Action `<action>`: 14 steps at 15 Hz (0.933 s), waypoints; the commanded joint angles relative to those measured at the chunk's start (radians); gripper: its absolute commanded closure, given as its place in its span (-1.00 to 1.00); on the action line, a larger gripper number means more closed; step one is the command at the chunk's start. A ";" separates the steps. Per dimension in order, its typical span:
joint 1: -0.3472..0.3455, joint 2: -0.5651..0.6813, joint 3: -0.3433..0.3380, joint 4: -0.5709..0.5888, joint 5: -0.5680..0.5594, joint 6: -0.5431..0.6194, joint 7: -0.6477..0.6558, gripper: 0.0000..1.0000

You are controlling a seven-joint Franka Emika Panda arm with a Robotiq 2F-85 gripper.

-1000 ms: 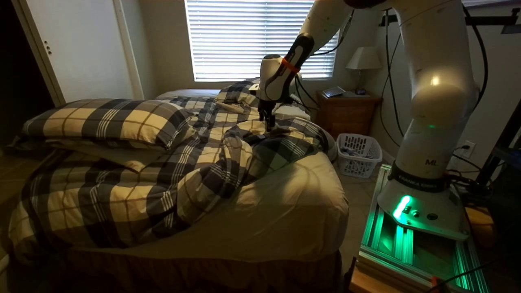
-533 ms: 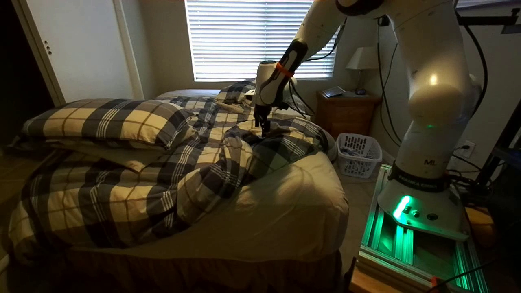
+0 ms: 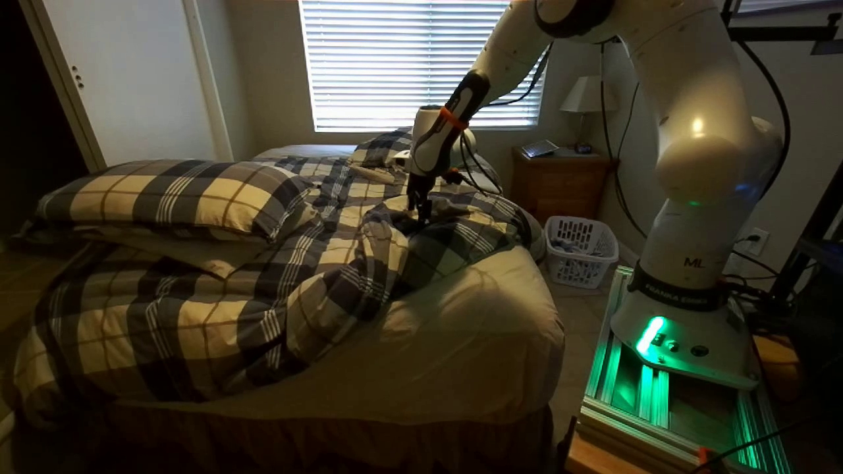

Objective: Move the remote forward, then put the blanket on the remote

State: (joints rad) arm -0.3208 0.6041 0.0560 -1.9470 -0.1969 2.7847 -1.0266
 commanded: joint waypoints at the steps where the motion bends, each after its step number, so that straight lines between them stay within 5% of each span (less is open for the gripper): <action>1: -0.033 0.045 0.037 0.047 0.046 -0.013 -0.050 -0.81; 2: -0.037 0.051 0.040 0.052 0.050 -0.014 -0.053 -0.48; 8: -0.042 0.061 0.035 0.058 0.048 -0.021 -0.042 0.38; 14: -0.039 0.027 0.031 0.041 0.058 -0.057 -0.028 0.39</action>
State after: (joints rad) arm -0.3515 0.6521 0.0786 -1.9066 -0.1707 2.7683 -1.0373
